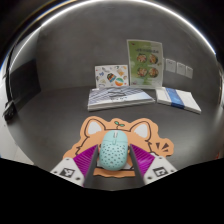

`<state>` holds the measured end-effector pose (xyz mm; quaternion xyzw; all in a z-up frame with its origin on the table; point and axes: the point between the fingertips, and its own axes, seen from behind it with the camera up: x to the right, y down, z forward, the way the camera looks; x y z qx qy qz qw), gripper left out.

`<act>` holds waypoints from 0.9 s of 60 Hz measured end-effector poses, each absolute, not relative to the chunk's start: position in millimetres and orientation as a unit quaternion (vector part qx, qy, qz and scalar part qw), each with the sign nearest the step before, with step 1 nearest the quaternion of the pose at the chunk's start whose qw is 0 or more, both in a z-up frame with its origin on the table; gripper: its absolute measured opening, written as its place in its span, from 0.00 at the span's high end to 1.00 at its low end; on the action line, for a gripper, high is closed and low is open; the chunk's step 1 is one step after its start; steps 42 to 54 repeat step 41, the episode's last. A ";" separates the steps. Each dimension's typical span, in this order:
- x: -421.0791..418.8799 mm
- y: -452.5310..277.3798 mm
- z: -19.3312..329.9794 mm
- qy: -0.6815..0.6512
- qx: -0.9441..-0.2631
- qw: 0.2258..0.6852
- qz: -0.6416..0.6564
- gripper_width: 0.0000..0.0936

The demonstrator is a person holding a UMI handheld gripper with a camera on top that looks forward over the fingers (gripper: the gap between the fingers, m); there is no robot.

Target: Arrange mouse

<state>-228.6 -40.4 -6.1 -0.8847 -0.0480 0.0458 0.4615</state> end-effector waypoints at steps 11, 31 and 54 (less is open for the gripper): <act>-219.2 -63.0 28.9 -0.082 -0.872 0.480 0.053 0.08; -188.9 -206.5 71.5 -0.086 -0.861 0.493 0.092 0.10; -207.5 -244.5 69.1 -0.129 -0.859 0.490 0.076 0.10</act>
